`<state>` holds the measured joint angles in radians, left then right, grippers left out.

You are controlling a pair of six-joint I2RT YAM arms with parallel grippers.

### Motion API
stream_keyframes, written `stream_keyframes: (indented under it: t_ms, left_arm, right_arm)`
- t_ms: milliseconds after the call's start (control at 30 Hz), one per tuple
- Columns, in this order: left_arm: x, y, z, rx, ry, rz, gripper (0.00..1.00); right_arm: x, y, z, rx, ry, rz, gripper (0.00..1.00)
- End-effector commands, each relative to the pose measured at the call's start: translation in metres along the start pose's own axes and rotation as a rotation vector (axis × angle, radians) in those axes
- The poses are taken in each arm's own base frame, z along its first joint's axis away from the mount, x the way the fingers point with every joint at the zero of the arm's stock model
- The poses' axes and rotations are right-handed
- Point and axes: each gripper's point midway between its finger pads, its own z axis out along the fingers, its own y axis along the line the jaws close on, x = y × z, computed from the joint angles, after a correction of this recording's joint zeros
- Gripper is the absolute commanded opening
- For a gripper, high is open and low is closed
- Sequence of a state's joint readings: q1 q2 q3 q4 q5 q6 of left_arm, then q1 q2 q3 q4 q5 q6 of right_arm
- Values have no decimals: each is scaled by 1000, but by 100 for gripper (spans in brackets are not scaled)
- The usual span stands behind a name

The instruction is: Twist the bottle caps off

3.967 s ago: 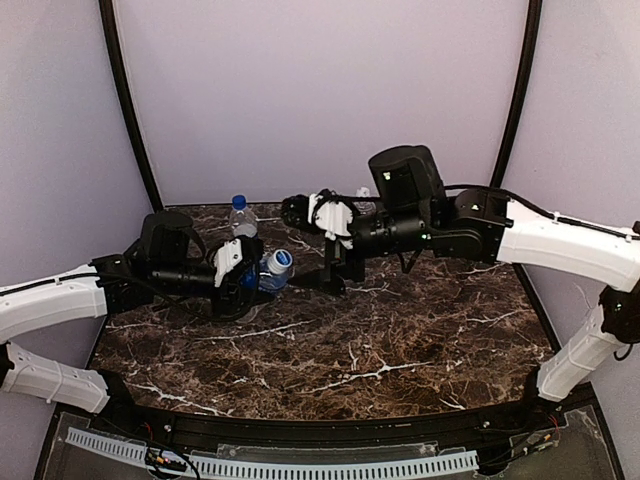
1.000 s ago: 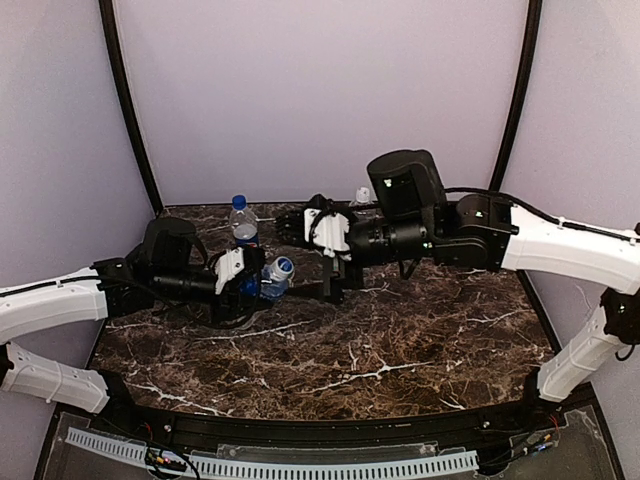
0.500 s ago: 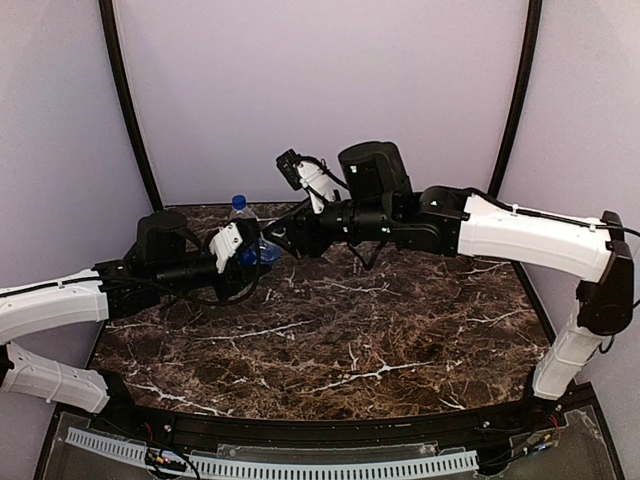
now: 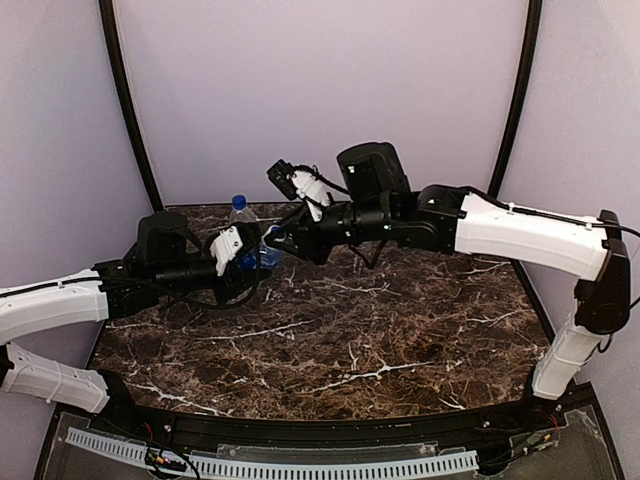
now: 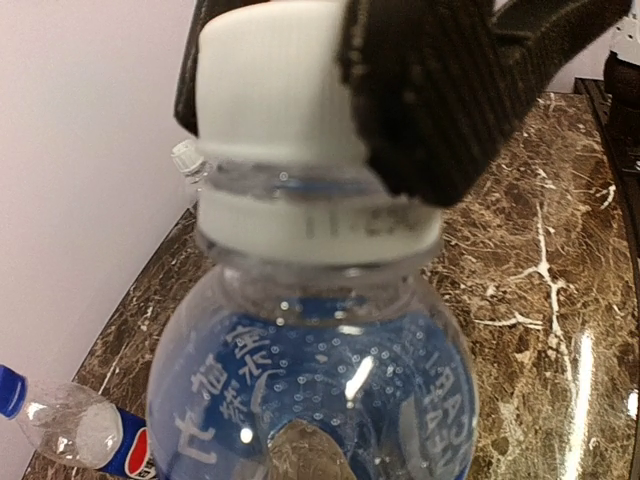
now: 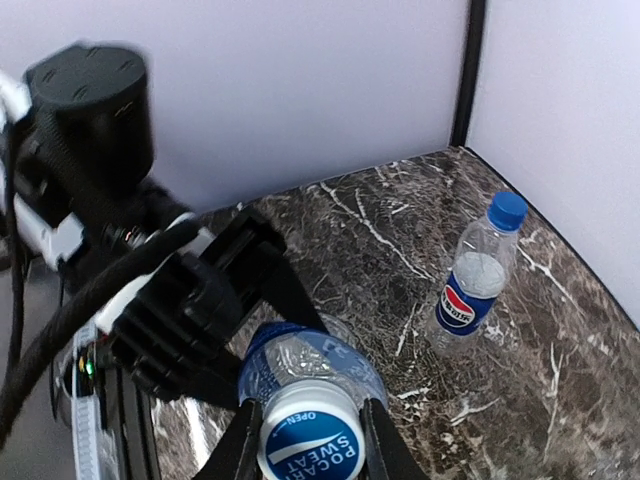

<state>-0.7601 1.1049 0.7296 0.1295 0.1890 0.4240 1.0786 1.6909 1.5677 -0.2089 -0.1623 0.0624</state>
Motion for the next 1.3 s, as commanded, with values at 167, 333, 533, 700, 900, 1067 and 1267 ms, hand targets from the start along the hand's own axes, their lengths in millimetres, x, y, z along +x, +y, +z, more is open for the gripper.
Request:
stream_keyframes:
  t_ms: [167,333,533,700,900,1067,1267]
  left_arm:
    - [33,-111,-42,622,57,84,27]
    - [46,-123,-52,696,93,106,26]
    - [47,-125,-54,713,100,122,26]
    - [51,-126,-56,724,113,132,26]
    - [55,-128,-56,727,122,138,26]
    - [53,-128,-56,727,107,147,26]
    - [37,-119,-49,680,65,113,25]
  right_arm:
    - [59,91,-55,-474,58,-731,0]
    - [73,97,-56,-439,82,-1054,0]
    - [71,83,-50,-337,115,-1288,0]
    - [61,80,-56,-282,74,-1407,0]
    - [33,97,-79,-268,-91,-1372,0]
    - [40,103,-80,-300,-117,-1352,0]
    - [54,98,-58,-323,-64,-1334,0]
